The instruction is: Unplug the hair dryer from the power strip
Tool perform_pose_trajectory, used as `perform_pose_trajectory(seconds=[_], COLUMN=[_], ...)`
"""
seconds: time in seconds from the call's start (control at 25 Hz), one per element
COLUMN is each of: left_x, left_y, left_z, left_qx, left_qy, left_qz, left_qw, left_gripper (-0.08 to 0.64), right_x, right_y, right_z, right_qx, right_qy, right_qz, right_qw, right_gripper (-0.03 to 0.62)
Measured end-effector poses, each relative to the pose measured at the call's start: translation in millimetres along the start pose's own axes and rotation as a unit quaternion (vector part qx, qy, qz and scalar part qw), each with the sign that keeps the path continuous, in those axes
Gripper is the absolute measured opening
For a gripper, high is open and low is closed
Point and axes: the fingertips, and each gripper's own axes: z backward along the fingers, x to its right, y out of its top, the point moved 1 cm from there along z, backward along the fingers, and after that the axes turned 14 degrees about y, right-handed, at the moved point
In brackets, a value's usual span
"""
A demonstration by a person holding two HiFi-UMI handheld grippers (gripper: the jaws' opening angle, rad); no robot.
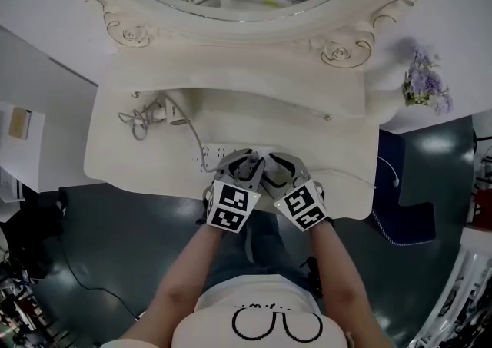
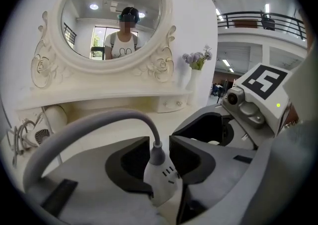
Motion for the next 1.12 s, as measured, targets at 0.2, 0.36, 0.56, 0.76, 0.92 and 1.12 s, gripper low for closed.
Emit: perform_pose_trajectory(seconds=[0.2,0.36,0.56,0.76,0.92,1.12], left_x=[-3,-5,-4,-2,1,-5], left_y=[-3,1,5,2,0,9], left_z=[-4,-3,-2,-2,0,1], left_qx=[-0.029,-0.045,-0.062,-0.052,-0.045,-0.059], left_qy=[0.008,-0.016,-0.030,-0.002,0.007,-0.037], left_qz=[-0.008,0.026,0.065,-0.020,-0.061,0.075], left_qw=[0.9995,0.9985,0.9955,0.9984,0.9971,0.9947], left_gripper=[0.072,0.063,0.061,0.051,0.046,0.049], right_x=[0,-1,0,0,0,-1], right_y=[-1,-2,-2,-3,-3,-2], right_z=[-2,-3,-3,-2,-2,-2], right_qx=[-0.003,-0.013,-0.016,-0.011,-0.018,-0.011], right_qy=[0.015,0.017,0.019,0.018,0.018,0.012], right_qz=[0.008,0.005,0.003,0.004,0.002,0.001], right_qw=[1.000,1.000,1.000,1.000,1.000,1.000], right_gripper=[0.209,0.209,0.207,0.207,0.207,0.207])
